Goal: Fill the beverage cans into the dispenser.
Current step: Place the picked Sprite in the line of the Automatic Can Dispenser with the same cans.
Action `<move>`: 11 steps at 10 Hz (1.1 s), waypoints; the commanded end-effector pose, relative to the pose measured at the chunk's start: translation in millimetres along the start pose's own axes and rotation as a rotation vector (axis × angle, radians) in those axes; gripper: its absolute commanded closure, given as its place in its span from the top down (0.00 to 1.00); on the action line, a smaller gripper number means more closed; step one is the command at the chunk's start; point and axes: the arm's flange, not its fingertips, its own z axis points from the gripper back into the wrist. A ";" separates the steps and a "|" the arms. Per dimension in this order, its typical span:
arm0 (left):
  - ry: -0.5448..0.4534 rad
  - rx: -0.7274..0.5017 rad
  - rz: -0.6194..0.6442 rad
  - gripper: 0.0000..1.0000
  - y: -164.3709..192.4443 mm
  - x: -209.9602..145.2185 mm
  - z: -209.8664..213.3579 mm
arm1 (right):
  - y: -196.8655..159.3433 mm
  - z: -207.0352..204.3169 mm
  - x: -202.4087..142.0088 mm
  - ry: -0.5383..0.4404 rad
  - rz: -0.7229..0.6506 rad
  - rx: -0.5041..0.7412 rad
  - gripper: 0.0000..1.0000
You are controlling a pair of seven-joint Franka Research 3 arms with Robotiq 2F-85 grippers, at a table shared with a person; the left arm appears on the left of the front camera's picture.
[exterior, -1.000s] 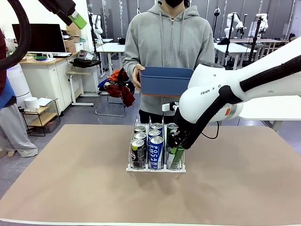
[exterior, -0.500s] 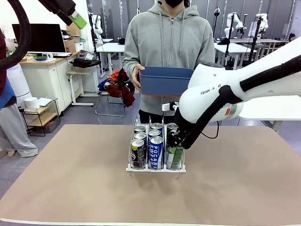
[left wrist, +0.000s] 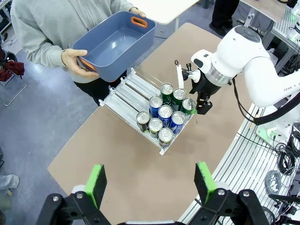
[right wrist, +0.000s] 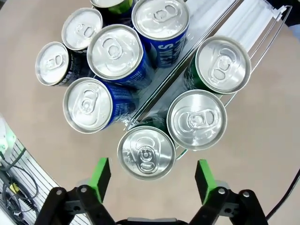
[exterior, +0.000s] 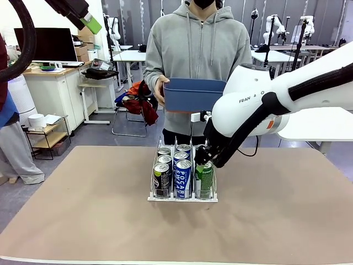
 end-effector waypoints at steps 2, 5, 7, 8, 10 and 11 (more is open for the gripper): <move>-0.004 0.011 0.008 1.00 0.7 -0.8 -1.0 | -3.1 16.4 -19.3 -0.032 -0.014 0.037 1.00; -0.004 0.011 0.008 1.00 0.7 -0.8 -1.0 | -0.9 38.5 -33.5 -0.109 0.013 0.089 1.00; -0.004 0.011 0.008 1.00 0.7 -0.8 -1.0 | 3.1 26.5 -14.5 -0.052 -0.021 0.031 1.00; -0.004 0.011 0.008 1.00 0.7 -0.8 -1.0 | 3.1 26.5 -14.5 -0.052 -0.021 0.031 1.00; -0.004 0.011 0.008 1.00 0.7 -0.8 -1.0 | 3.1 26.5 -14.5 -0.052 -0.021 0.031 1.00; -0.004 0.011 0.008 1.00 0.7 -0.8 -1.0 | 3.1 26.5 -14.5 -0.052 -0.021 0.031 1.00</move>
